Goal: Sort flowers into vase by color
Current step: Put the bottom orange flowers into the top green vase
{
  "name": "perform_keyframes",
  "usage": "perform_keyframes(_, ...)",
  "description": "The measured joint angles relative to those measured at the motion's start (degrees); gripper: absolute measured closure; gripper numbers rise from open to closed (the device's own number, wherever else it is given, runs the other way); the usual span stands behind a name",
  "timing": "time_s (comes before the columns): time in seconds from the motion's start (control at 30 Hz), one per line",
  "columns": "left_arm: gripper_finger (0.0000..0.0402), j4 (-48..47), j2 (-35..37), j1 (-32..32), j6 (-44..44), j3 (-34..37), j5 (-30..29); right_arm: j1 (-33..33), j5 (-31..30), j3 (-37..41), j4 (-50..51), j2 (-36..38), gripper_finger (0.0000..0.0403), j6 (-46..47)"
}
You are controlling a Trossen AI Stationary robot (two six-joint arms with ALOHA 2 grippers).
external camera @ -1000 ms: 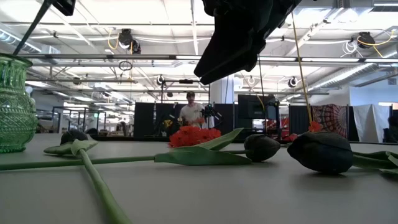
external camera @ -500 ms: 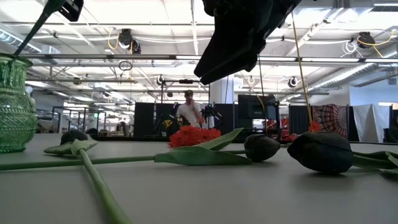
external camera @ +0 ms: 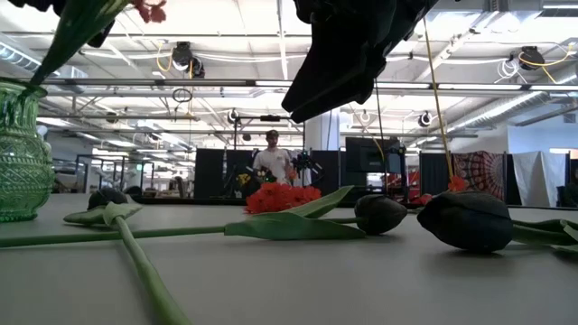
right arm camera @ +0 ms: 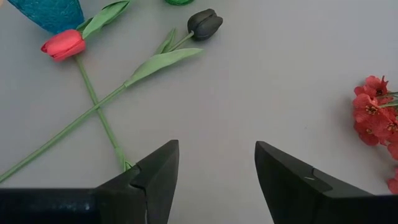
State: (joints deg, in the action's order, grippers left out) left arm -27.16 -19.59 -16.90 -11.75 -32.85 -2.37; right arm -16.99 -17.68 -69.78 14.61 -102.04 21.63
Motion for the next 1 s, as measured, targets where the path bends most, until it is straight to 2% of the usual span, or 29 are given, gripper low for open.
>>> perform_keyframes(0.4, 0.0244, -16.7, 0.1, 0.0, -2.1, -10.9, 0.8, 0.0, 0.0, 0.0, 0.0, 0.0, 0.0200, 0.0)
perform_keyframes(0.53, 0.0244, -20.1, 0.2, 0.0, -5.7, -11.8, 1.7, 0.0, 0.0, 0.0, 0.0, 0.0, 0.0200, 0.0)
perform_keyframes(1.0, 0.0244, -34.0, 0.2, 0.0, -10.1, -12.0, 2.6, 0.0, 0.0, 0.0, 0.0, 0.0, 0.0200, 0.0)
